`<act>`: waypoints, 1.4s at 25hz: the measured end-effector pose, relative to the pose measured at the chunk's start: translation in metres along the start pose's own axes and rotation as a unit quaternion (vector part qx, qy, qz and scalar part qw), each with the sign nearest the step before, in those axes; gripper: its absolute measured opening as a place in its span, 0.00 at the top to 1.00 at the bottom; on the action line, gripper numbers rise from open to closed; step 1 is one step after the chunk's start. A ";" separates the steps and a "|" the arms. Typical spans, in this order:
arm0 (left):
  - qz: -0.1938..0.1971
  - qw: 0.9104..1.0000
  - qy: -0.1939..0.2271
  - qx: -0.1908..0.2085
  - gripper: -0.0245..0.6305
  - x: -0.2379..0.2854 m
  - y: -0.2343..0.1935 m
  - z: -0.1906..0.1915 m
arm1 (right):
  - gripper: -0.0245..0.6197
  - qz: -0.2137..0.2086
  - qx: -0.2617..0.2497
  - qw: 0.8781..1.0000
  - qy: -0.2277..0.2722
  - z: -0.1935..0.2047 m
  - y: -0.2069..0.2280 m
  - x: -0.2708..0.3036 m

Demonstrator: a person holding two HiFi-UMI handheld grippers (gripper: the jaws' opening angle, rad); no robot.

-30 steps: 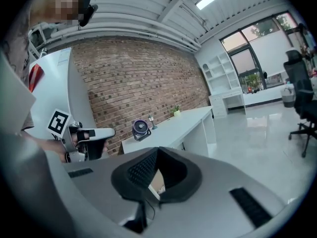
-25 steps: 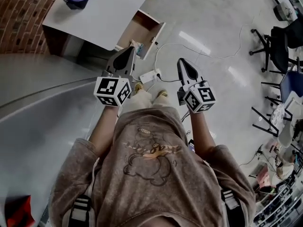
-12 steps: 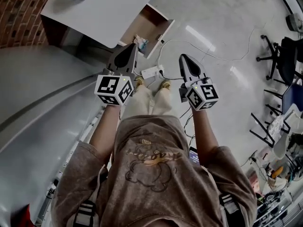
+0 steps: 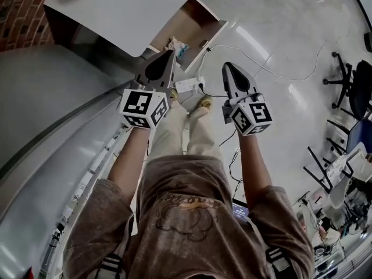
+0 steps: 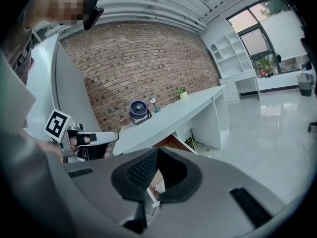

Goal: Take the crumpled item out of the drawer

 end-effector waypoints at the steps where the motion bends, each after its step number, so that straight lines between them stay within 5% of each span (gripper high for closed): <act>1: -0.002 1.000 -0.001 0.000 0.95 0.003 -0.002 0.006 | 0.97 -0.001 -0.001 1.000 -0.002 0.006 0.003 0.003; 26: -0.027 0.999 -0.029 0.006 0.95 0.036 -0.028 0.078 | 0.97 -0.017 0.014 0.999 -0.024 0.070 0.025 0.035; 35: -0.024 0.999 -0.042 0.011 0.78 0.040 -0.030 0.082 | 0.97 -0.016 0.019 0.999 -0.021 0.074 0.028 0.034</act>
Point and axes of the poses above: the fingertips, and each gripper's own axes: x forward along the fingers, y to its right, z out of its underside, the point moved 8 cm from there along -x, backward along the fingers, and after that the axes turned 4 degrees about -z, right-handed, at the moved point
